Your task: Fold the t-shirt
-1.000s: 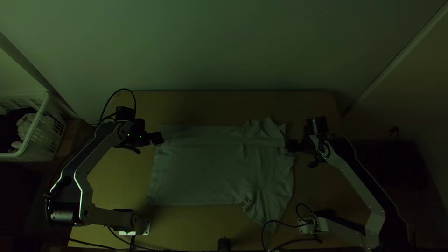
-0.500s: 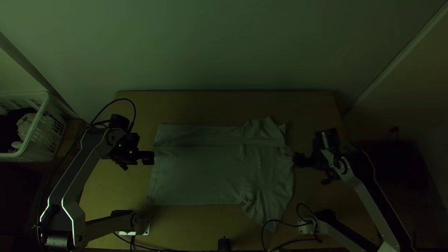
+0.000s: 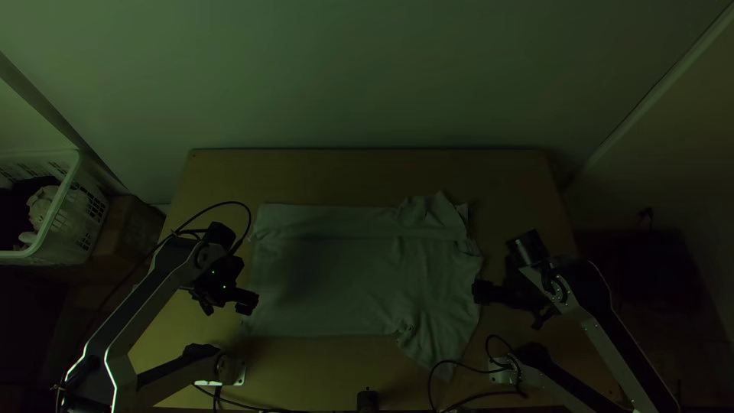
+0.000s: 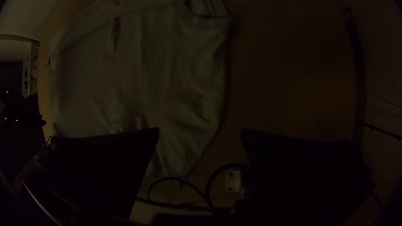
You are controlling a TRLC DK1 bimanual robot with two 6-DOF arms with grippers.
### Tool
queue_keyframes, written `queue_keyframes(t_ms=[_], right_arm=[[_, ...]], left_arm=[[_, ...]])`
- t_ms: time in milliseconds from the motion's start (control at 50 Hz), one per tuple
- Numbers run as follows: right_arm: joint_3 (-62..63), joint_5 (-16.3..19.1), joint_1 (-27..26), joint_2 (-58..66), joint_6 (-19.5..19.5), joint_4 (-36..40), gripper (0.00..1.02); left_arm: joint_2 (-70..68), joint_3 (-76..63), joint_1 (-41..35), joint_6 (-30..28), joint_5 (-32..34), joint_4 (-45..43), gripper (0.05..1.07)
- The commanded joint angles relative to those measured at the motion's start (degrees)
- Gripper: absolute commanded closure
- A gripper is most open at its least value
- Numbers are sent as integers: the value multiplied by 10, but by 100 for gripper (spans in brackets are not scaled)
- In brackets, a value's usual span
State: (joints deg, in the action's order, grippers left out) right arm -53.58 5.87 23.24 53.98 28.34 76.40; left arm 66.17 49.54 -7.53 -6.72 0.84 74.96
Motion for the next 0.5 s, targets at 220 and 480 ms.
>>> queue_keyframes(t_ms=[220, 480], right_arm=[[37, 20, 6, 0, 17, 8, 12], [59, 27, 13, 13, 17, -10, 12]], left_arm=[[9, -74, -47, -31, -57, -6, 11], [60, -77, -74, -38, -61, -26, 11]])
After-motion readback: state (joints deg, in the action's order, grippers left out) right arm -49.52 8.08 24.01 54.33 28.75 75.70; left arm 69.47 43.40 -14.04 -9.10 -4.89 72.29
